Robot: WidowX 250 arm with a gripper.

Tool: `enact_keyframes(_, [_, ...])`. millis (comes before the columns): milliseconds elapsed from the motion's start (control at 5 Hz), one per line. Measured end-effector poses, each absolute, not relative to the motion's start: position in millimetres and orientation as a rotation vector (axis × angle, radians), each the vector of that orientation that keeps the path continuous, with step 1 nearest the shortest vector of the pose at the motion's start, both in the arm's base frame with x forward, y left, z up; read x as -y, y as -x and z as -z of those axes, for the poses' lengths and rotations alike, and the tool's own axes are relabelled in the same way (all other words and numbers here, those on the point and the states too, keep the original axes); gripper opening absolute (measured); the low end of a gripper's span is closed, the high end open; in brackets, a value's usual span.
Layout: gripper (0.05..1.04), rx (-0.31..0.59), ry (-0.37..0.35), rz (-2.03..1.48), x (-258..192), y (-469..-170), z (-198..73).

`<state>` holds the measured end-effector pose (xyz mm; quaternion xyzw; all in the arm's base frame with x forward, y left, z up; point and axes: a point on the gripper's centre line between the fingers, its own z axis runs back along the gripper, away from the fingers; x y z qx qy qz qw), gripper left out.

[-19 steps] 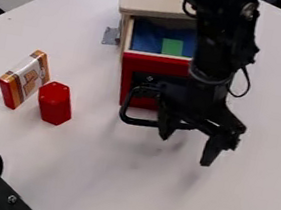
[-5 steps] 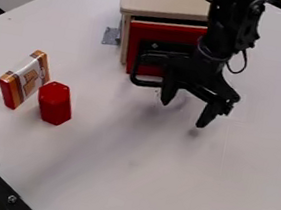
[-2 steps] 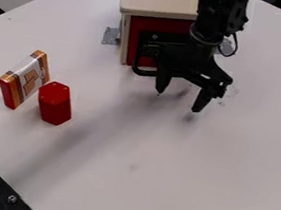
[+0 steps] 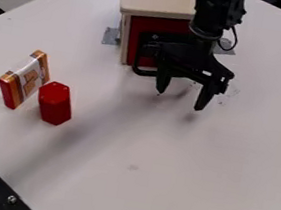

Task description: Close the drawer.

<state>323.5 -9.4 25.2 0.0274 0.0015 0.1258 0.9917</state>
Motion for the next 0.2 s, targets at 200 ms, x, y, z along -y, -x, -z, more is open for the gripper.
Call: enact_keyframes(200, [1.001,0.004,-0.018,-0.256,15.2,-310.6,-36.4])
